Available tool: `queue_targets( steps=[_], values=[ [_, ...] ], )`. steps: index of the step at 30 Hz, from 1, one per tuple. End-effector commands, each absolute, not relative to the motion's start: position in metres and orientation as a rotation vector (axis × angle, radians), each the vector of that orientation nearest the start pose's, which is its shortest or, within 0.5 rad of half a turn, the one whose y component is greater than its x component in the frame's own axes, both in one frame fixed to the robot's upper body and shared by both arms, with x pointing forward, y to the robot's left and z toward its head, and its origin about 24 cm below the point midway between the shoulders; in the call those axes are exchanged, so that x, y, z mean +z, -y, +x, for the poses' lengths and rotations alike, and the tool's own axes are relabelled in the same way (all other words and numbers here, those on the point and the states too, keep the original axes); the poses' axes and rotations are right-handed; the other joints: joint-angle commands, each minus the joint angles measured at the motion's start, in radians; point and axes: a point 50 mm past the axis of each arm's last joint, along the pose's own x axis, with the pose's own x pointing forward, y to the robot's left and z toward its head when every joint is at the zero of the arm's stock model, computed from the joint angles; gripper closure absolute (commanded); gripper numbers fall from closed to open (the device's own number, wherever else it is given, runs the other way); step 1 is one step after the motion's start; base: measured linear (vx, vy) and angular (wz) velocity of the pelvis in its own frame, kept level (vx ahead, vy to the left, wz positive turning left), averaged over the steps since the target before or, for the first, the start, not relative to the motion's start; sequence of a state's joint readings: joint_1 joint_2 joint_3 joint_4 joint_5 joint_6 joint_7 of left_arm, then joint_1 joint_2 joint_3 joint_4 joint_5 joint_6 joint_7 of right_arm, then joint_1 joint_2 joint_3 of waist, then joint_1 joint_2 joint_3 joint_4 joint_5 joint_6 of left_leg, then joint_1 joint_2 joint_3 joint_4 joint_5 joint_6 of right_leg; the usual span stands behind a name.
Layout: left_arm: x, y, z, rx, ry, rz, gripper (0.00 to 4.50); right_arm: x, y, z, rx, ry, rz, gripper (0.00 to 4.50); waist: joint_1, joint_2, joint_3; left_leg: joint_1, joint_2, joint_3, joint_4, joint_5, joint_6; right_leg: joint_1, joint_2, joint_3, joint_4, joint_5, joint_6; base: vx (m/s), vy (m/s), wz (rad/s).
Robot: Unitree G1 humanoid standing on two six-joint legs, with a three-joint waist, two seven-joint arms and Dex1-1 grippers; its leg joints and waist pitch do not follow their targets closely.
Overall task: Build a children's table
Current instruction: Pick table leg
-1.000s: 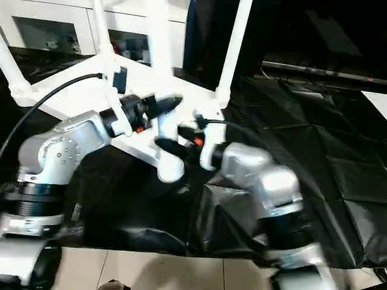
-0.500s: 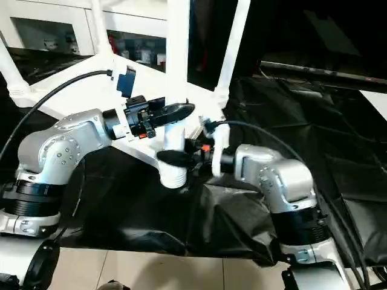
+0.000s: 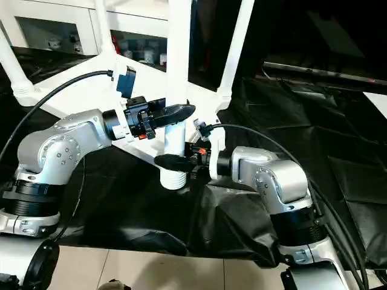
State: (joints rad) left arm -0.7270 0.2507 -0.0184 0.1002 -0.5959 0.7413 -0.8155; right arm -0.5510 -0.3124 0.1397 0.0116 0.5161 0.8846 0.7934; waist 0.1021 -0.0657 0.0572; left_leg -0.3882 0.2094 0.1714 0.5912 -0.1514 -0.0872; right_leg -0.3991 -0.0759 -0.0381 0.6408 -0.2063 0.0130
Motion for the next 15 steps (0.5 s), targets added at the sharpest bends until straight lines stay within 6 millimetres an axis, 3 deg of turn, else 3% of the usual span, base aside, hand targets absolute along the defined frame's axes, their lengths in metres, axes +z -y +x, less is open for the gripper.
queue_targets(
  steps=[1,8,15],
  values=[
    [0.1942,-0.0829,0.3205,-1.241,-0.049,-0.252,2.64,0.1218,0.097,0.301,1.139,-0.411,0.173,1.89,0.002,0.003,-0.073,0.021,0.009,0.007,-0.061,-0.136,-0.039,0.053,-0.044,0.031,-0.069,-0.05,-0.182,0.0,0.0,0.0],
    [0.1947,-0.0838,0.3211,-1.239,-0.047,-0.256,2.64,0.1205,0.0974,0.3012,1.138,-0.415,0.178,2.48,0.002,0.004,-0.073,0.021,0.009,0.006,-0.062,-0.141,-0.041,0.052,-0.044,0.03,-0.07,-0.062,-0.177,0.0,0.0,0.0],
    [0.1956,-0.0844,0.3218,-1.233,-0.04,-0.273,2.65,0.1185,0.0979,0.3012,1.129,-0.42,0.177,2.56,0.003,0.003,-0.073,0.02,0.009,0.007,-0.061,-0.135,-0.04,0.053,-0.043,0.03,-0.069,-0.049,-0.18,0.0,0.0,0.0]
  ],
)
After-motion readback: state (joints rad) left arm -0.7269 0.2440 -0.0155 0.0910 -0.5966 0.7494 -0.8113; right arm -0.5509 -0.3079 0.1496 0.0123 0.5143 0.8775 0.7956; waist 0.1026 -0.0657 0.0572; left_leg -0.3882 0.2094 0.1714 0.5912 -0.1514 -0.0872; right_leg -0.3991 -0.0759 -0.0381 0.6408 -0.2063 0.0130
